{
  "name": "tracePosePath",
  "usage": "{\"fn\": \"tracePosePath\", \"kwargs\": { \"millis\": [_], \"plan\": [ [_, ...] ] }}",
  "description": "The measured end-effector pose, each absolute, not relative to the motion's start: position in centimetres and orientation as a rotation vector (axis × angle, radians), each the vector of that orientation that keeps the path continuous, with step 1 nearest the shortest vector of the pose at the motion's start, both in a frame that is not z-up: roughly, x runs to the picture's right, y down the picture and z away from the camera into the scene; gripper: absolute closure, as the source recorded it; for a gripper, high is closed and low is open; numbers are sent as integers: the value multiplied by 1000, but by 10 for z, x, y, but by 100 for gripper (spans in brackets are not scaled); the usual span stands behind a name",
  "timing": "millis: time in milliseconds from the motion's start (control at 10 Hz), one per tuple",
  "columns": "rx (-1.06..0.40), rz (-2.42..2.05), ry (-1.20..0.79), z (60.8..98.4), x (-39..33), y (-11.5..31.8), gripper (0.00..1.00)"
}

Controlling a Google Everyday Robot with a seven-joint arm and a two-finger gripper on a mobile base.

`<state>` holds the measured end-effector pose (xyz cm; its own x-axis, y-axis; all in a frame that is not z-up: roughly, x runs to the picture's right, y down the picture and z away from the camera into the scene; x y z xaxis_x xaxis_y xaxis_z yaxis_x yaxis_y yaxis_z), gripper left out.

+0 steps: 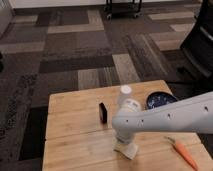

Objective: Wipe the white sponge on the table

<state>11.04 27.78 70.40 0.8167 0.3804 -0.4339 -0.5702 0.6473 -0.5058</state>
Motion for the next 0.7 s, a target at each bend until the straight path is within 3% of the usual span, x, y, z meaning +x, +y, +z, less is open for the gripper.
{"fn": "tracePosePath", "kwargs": {
  "millis": [200, 300, 700],
  "plan": [
    [-686, 514, 315, 685, 101, 288, 100],
    [-709, 456, 243, 679, 63, 289, 100],
    [-754, 302, 98, 684, -2, 287, 100]
  ]
}}
